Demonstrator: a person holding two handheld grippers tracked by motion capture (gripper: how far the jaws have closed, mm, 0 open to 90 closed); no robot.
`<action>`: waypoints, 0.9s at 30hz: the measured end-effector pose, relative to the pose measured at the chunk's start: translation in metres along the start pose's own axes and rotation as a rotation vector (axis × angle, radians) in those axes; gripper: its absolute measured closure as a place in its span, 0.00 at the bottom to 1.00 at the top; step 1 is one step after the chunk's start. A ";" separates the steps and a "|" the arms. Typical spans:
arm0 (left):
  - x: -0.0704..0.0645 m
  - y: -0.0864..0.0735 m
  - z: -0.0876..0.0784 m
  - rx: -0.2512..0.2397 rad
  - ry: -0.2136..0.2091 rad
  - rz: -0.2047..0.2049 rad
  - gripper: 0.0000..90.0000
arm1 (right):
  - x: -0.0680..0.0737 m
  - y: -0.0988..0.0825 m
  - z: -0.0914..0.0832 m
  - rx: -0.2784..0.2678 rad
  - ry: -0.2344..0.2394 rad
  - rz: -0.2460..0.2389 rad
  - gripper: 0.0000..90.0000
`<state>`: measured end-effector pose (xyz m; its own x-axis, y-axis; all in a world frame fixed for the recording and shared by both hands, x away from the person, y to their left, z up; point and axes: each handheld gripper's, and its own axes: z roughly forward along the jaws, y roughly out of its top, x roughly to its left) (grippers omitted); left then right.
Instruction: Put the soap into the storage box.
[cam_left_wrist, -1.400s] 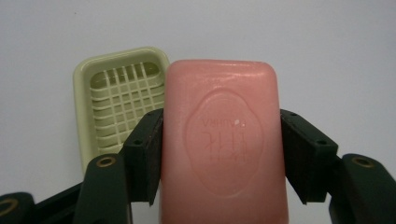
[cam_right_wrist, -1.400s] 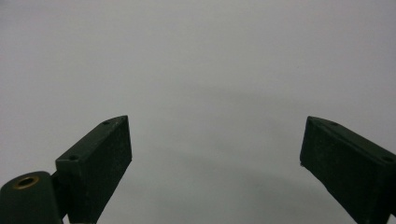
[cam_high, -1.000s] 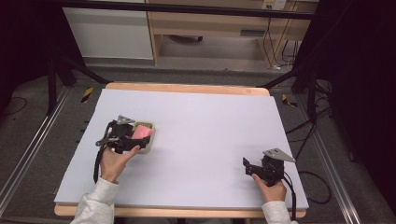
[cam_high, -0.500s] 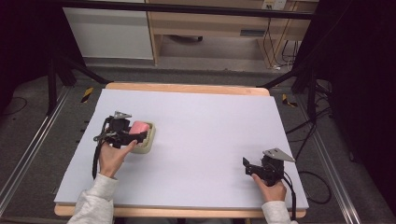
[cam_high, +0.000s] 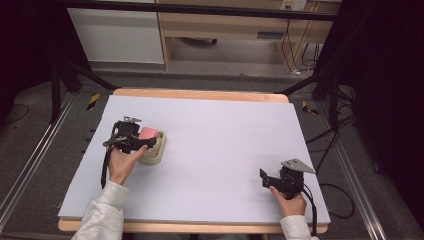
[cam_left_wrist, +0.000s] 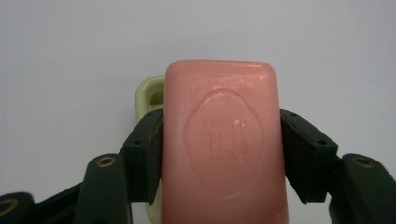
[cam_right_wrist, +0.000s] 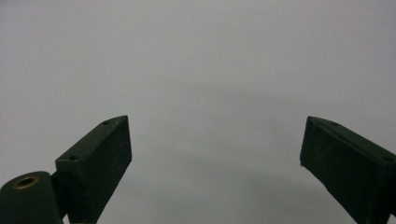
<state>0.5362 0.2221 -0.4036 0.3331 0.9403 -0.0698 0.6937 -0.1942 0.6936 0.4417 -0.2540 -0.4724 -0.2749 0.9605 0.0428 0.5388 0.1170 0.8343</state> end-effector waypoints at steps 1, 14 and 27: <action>0.000 0.000 0.001 0.000 0.005 0.001 0.41 | 0.000 0.000 0.000 0.002 0.002 0.005 0.10; 0.002 -0.002 0.019 0.018 0.014 -0.011 0.41 | 0.000 0.000 0.000 0.003 0.001 0.002 0.10; 0.005 -0.007 0.029 0.037 0.020 -0.021 0.41 | 0.001 0.000 0.000 0.004 0.002 0.001 0.10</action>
<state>0.5516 0.2195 -0.4299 0.3052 0.9497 -0.0697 0.7239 -0.1838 0.6650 0.4416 -0.2533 -0.4723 -0.2760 0.9601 0.0446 0.5422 0.1172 0.8320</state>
